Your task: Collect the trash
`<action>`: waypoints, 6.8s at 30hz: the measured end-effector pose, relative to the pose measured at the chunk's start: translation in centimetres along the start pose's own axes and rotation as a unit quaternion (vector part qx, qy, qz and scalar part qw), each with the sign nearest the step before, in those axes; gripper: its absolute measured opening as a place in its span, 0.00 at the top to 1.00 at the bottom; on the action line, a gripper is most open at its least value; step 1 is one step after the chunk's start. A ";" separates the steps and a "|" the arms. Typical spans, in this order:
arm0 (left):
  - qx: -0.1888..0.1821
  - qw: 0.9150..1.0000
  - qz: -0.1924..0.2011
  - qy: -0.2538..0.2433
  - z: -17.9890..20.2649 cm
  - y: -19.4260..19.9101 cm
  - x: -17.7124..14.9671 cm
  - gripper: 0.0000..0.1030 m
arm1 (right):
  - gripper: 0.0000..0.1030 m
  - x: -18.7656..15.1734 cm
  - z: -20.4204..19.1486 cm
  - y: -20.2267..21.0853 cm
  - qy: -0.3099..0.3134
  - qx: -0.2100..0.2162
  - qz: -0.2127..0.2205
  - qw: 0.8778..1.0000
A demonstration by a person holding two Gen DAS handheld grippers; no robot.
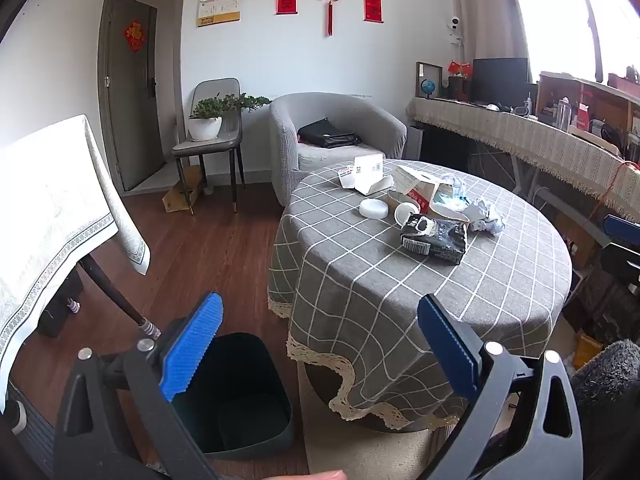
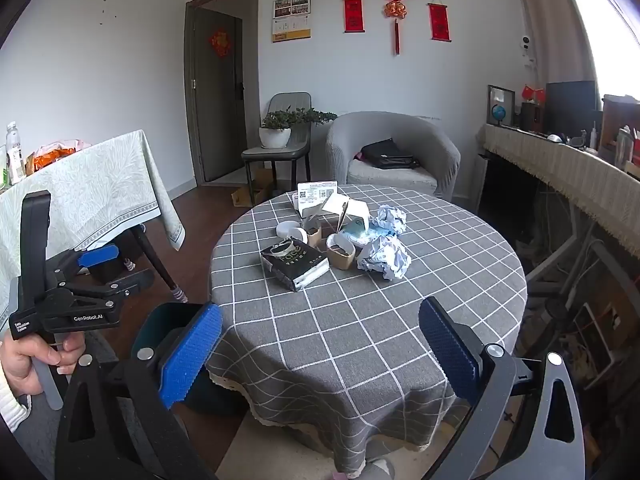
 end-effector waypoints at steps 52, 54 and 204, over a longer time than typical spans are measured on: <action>-0.003 1.000 0.001 0.004 0.3 -0.1 0.1 0.03 | 0.03 -0.2 -0.2 -0.2 0.000 0.002 -0.003 1.000; -0.004 1.000 0.002 0.005 0.3 -0.1 0.0 0.03 | 0.03 -0.2 -0.2 -0.2 0.000 0.002 -0.004 1.000; 0.004 0.986 -0.140 0.089 -14.0 -13.0 0.9 0.29 | 0.48 11.7 -12.7 -19.3 0.064 0.191 -0.146 0.969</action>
Point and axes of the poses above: each gripper's, at about its wrist camera, not at the fingertips, and y roughly against the way its jaws point, z to its right, x to its top, the point moved 7 cm from there along -y, roughly the way its jaws point, and after that the axes turned 11 degrees about -z, right-handed, at the moved point
